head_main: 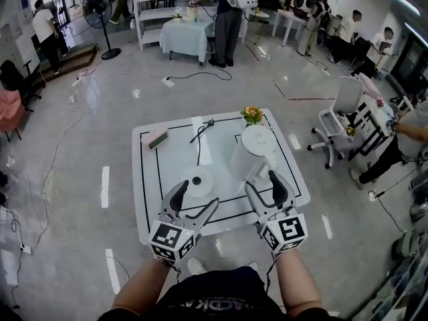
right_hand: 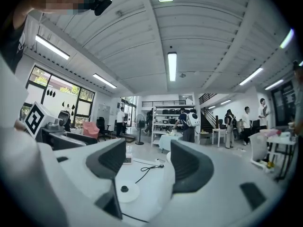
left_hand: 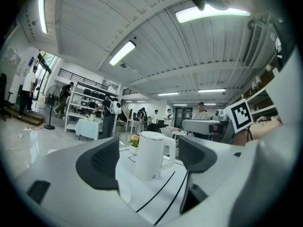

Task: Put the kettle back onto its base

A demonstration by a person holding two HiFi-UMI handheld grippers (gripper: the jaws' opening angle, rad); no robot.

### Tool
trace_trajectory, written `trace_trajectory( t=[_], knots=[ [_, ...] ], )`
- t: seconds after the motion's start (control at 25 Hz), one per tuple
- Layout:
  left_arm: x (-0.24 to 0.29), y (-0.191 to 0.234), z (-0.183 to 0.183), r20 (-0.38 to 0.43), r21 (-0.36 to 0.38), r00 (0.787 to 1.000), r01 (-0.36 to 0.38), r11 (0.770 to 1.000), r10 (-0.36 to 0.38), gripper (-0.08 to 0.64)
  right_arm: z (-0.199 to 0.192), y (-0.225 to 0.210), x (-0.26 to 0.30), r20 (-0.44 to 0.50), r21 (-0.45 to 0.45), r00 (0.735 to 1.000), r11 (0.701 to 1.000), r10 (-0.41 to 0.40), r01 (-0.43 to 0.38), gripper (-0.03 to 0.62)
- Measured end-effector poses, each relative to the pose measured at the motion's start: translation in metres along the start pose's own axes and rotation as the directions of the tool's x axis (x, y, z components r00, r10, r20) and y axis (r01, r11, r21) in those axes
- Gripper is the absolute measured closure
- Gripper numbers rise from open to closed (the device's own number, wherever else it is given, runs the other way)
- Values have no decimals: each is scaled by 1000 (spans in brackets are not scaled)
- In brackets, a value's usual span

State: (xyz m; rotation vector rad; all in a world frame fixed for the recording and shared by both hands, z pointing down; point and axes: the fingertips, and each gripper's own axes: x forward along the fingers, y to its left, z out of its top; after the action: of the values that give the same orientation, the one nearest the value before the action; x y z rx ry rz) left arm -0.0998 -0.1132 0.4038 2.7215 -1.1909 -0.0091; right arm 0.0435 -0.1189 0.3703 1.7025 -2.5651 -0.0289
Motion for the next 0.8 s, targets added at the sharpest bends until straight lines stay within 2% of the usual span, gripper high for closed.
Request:
trace_trajectory(
  t=[0.36,0.8],
  knots=[
    [9,3,-8,-18,-15,998,60,998,-61,183,-3,-22,3,-24,-4,996,996,-85,85,314],
    [38,12,-25,-58,-51,998,24,998,-27,183,-36,-81,26,-94,22,988,992,-125,128,314]
  ],
)
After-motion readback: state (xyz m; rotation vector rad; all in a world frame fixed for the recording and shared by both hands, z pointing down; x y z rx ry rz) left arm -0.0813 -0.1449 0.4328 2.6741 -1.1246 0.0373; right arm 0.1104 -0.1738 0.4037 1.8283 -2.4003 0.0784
